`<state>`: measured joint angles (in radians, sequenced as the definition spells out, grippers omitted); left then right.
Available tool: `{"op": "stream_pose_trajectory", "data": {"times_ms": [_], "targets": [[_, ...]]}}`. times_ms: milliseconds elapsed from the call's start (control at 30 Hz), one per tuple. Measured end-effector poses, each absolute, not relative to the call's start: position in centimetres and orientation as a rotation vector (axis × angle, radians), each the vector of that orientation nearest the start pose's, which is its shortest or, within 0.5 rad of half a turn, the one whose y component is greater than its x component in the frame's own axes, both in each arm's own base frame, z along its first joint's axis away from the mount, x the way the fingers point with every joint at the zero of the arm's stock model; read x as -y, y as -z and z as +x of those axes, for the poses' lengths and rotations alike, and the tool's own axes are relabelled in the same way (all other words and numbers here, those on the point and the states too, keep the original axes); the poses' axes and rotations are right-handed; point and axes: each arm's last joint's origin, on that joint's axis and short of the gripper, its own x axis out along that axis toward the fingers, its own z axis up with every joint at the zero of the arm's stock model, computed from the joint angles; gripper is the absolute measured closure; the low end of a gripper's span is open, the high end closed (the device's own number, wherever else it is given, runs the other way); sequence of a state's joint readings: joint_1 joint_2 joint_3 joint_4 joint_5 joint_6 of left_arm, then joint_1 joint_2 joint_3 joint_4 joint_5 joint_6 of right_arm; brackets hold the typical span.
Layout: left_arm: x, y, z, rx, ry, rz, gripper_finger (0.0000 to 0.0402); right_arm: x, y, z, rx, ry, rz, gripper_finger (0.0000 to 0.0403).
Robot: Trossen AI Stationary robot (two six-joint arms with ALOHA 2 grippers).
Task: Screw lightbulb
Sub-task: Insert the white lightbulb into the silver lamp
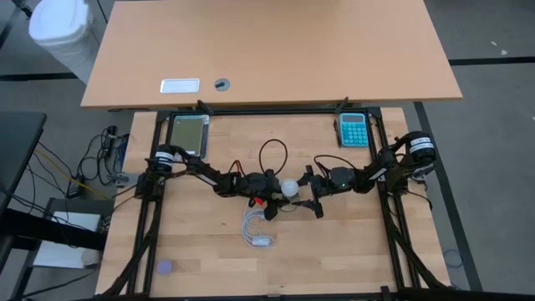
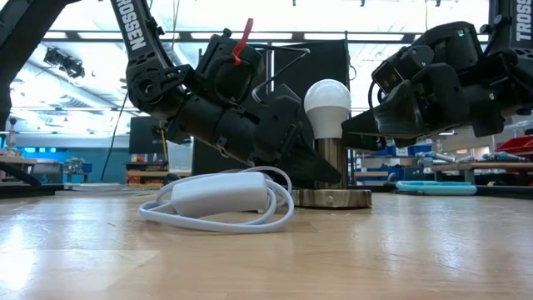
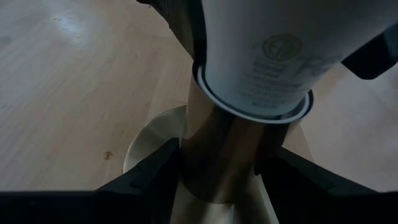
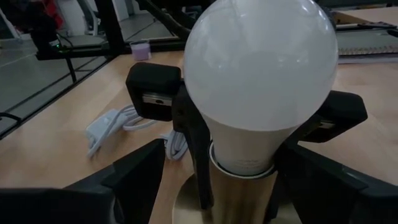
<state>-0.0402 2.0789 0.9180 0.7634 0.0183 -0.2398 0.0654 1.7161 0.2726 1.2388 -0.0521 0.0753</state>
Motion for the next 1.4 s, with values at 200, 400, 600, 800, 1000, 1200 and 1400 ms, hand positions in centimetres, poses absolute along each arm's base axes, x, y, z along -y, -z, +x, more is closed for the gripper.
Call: {"op": "stream_pose_trajectory", "data": {"times_ms": [200,400,600,800,1000,1200,1400], "targets": [[1.63,-9.56,38.99,-0.41,0.01,-0.232,0.0184,-1.74,-10.97,24.29,-0.21,-0.11,0.074,0.0096],[1.6,-9.55,38.99,-0.411,0.007,-0.231,0.0184,-1.74,-10.97,24.29,-0.21,-0.109,0.086,0.0096],[1.59,-9.54,38.99,-0.412,0.003,-0.228,0.0184,-1.74,-10.97,24.3,-0.21,-0.108,0.092,0.0096],[1.58,-9.53,38.98,-0.413,0.003,-0.228,0.0184,-1.72,-10.97,24.3,-0.209,-0.109,0.074,0.0096],[1.53,-9.49,38.96,-0.417,-0.004,-0.224,0.0184,-1.44,-10.89,24.27,-0.212,-0.092,0.043,0.0096],[1.59,-9.45,38.92,-0.425,0.006,-0.21,0.0184,-1.28,-10.91,24.28,-0.206,-0.082,0.016,0.0095],[1.57,-9.44,38.92,-0.425,0.004,-0.209,0.0184,-0.75,-10.48,24.2,-0.252,-0.074,0.029,0.0095]]}}
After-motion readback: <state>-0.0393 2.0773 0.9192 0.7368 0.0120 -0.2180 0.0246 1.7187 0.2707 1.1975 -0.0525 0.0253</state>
